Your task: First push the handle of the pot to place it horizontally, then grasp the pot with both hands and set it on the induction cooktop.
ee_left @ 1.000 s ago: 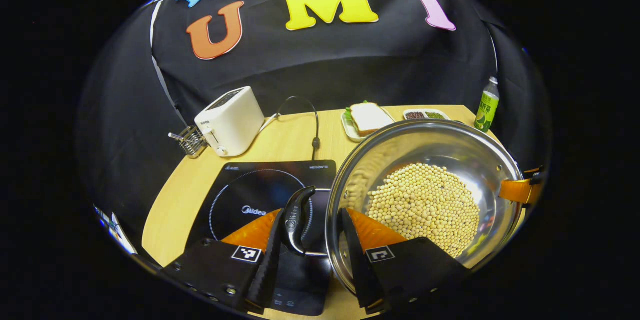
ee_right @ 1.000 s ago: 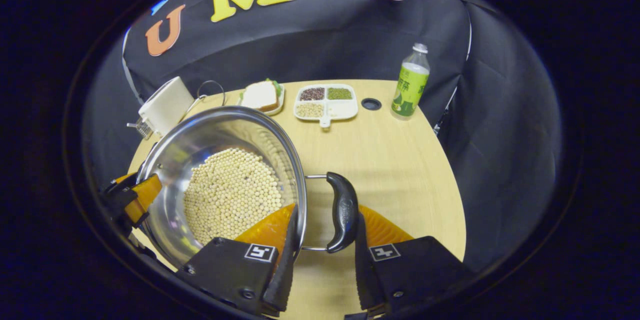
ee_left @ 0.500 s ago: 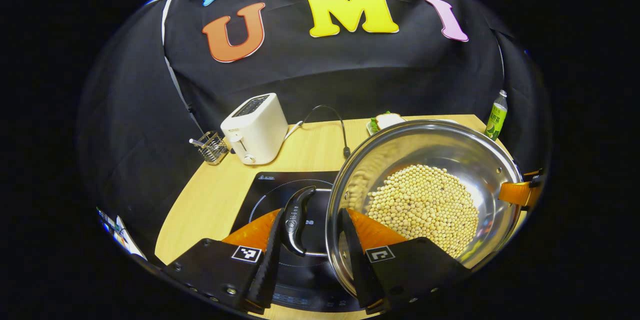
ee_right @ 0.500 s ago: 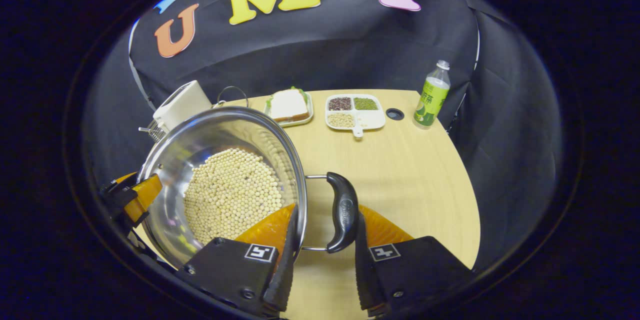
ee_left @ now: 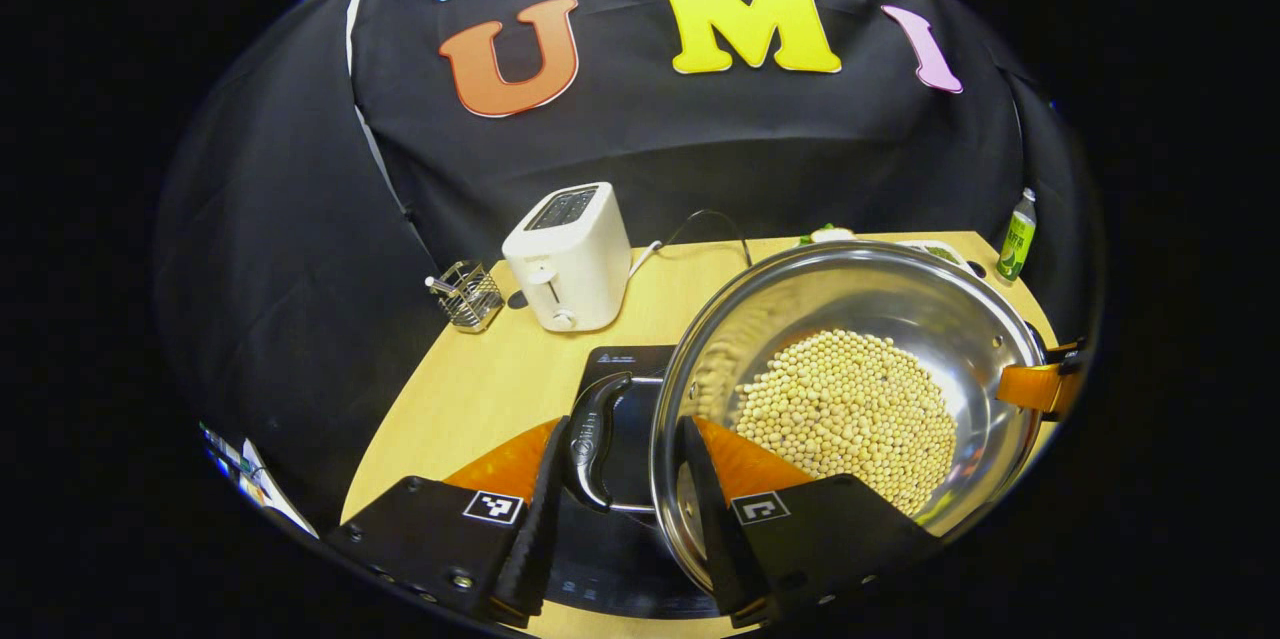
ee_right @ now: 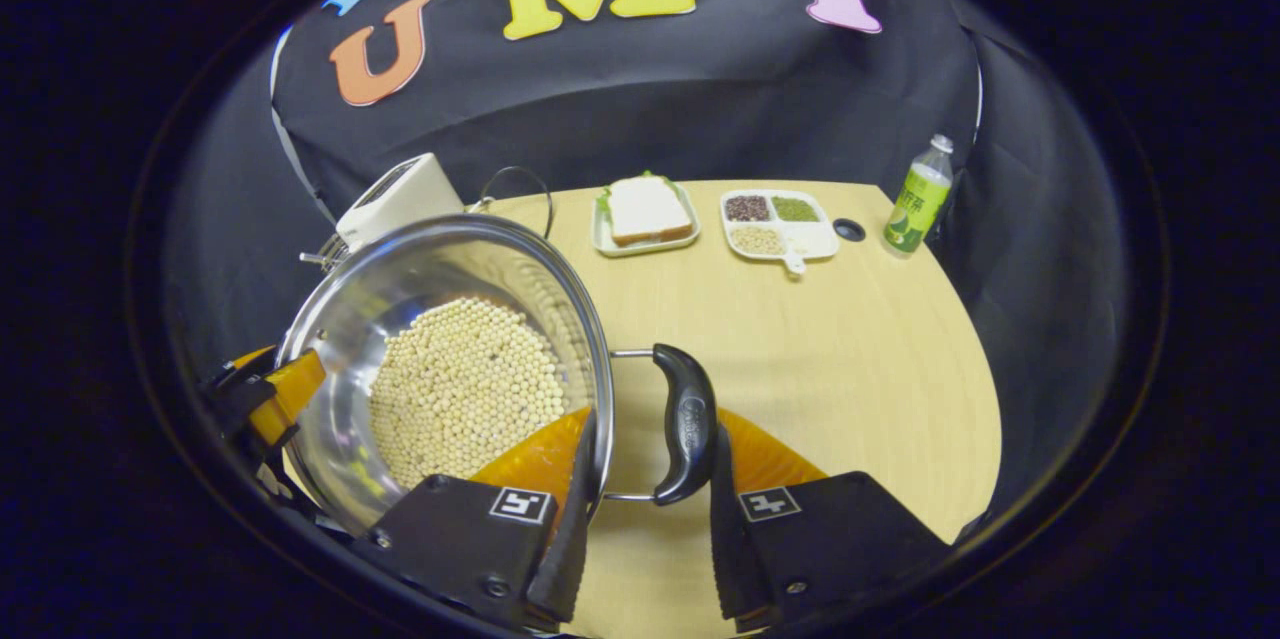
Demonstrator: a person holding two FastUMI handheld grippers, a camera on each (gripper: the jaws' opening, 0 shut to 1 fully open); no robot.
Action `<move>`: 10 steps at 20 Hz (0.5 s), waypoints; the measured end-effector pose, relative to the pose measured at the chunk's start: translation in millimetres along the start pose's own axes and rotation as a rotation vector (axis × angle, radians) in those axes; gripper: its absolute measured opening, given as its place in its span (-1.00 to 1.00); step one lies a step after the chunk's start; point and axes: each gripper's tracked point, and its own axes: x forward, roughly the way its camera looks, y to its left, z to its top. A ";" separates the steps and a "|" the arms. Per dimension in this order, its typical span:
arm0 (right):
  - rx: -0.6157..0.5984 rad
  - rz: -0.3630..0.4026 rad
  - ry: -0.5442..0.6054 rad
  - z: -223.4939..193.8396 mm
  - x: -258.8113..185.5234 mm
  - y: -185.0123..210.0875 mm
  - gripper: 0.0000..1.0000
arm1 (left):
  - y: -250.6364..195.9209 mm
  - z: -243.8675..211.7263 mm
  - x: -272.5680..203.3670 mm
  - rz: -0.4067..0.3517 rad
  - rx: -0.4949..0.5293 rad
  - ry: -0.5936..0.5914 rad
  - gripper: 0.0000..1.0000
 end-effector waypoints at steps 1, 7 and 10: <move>0.001 0.000 0.000 -0.4 3.0 8.9 0.05 | 7.8 -1.1 2.9 -0.001 -0.001 0.002 0.22; 0.018 0.009 0.023 -8.0 19.2 50.1 0.04 | 42.7 -7.9 19.8 0.004 0.024 0.013 0.22; 0.028 0.004 0.033 -12.9 28.5 67.2 0.04 | 55.1 -12.7 32.7 0.000 0.025 0.024 0.22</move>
